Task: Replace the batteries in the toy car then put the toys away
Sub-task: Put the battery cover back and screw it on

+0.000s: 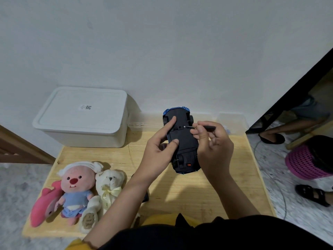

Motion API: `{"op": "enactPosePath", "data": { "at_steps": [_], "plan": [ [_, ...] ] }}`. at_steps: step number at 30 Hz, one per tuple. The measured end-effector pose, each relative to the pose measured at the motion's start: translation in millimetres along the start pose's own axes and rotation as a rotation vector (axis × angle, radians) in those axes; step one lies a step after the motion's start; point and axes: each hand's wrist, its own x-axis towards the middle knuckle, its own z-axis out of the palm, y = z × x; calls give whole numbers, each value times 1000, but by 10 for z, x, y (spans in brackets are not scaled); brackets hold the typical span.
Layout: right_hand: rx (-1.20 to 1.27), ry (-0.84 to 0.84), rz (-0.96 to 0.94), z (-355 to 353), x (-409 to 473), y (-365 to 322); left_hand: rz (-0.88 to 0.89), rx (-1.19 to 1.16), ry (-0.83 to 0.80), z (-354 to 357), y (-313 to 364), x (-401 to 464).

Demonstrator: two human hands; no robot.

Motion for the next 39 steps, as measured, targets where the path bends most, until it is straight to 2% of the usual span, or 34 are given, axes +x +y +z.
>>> {"op": "enactPosePath", "data": {
  "at_steps": [6, 11, 14, 22, 29, 32, 35, 39],
  "plan": [
    [-32, -5, -28, 10, 1, 27, 7, 19, -5, -16, -36, 13],
    [-123, -91, -173, -6, 52, 32, 21, 60, 1, -54, -73, 27],
    [-89, -141, -219, -5, 134, 46, 25, 81, -1, -79, -90, 35],
    [12, -218, -109, -11, 285, 27, 42, 79, -10, -97, -99, 65],
    [-74, -114, -399, 30, 276, 45, -4, 44, -32, -63, -99, 51],
    [-113, -69, -462, 30, 277, 70, -17, 44, -24, -63, -107, 54],
    [-83, -9, -408, 22, 281, 60, -20, 34, -26, -61, -116, 56],
    [110, 15, -196, -9, 296, -33, -15, 23, -23, -58, -108, 52]
  ]
}}
